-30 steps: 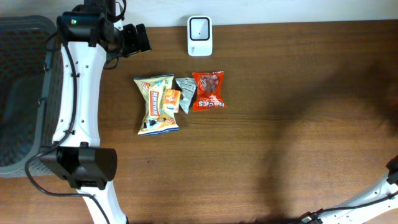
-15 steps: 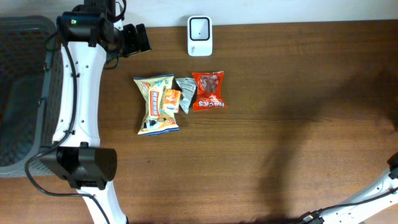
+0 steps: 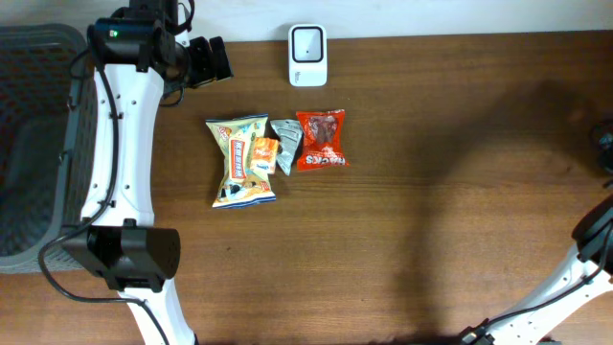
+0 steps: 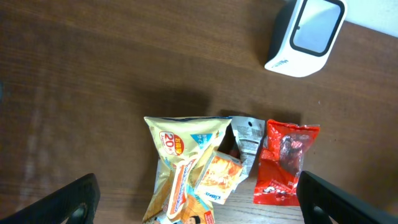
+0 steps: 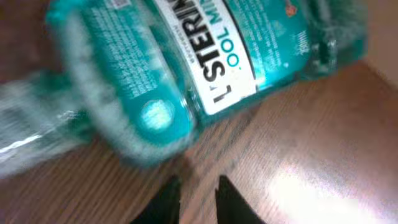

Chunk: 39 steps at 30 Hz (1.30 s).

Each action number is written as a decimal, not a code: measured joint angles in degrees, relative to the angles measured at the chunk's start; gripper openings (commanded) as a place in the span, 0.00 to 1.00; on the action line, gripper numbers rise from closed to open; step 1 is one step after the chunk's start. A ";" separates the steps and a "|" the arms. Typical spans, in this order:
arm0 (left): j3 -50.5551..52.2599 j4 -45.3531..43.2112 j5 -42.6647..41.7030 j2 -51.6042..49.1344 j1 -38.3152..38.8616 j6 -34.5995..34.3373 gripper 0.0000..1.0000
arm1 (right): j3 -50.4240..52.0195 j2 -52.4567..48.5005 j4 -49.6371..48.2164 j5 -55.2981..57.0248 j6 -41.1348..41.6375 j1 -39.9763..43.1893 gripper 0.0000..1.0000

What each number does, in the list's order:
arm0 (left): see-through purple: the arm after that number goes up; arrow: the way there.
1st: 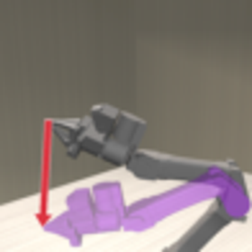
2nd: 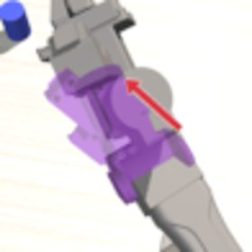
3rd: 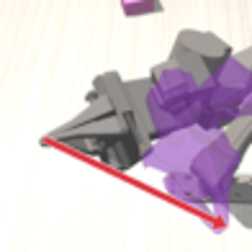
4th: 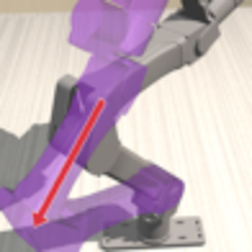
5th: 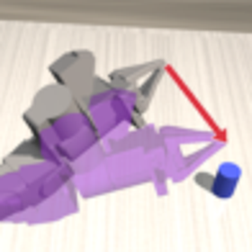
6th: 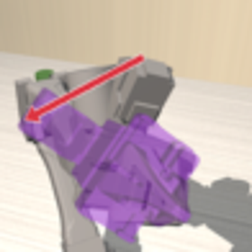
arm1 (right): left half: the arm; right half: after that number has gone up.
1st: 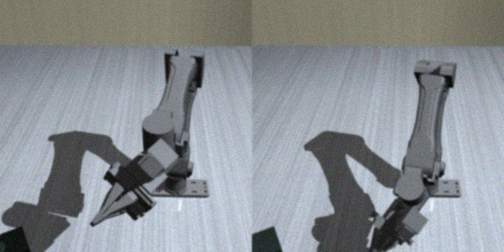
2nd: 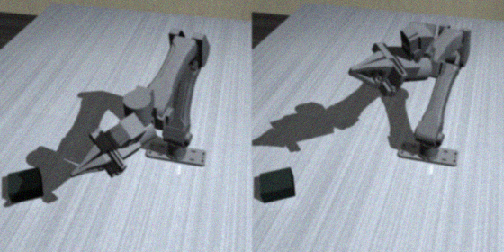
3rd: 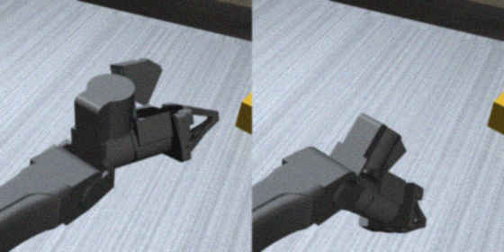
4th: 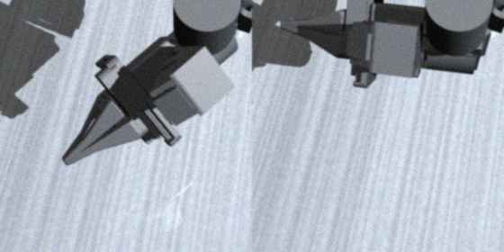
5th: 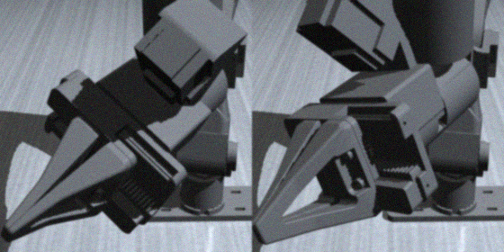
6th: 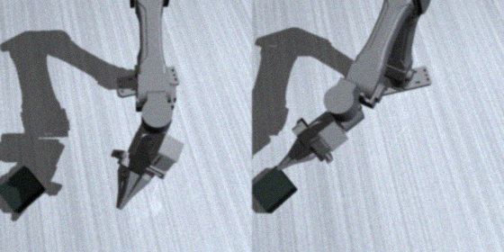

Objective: Scan the item barcode

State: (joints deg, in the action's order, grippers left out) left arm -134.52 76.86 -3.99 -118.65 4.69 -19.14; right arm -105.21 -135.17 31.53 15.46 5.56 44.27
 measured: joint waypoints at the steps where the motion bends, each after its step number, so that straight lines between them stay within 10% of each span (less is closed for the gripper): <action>1: 0.00 0.00 0.00 0.00 0.00 0.00 0.99 | 0.00 1.86 1.09 0.11 0.02 -0.57 0.27; 6: 0.02 0.00 0.00 0.00 0.00 0.00 0.99 | -1.20 16.92 7.50 -6.62 2.19 -5.40 0.60; 9: 0.02 -0.02 0.00 0.00 0.00 0.00 0.99 | -2.60 23.26 10.78 -25.92 2.67 -12.44 0.99; 14: 0.02 -0.02 0.00 0.00 0.00 0.00 0.99 | -1.27 20.96 17.79 -45.94 3.13 -28.74 0.99; 20: 0.02 0.00 0.00 0.00 0.00 0.00 0.99 | -0.63 14.62 17.92 -43.76 3.26 -52.94 1.00; 28: 0.02 0.00 0.00 0.00 0.00 0.00 0.99 | -0.61 8.37 14.71 -24.98 6.49 -67.43 0.74; 39: 0.02 0.00 0.00 0.00 0.00 0.00 0.99 | -0.55 3.72 14.60 -14.97 9.22 -70.38 0.09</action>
State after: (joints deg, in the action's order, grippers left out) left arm -134.50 76.86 -3.99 -118.65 4.69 -19.14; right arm -105.75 -131.46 46.13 0.49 14.79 -26.11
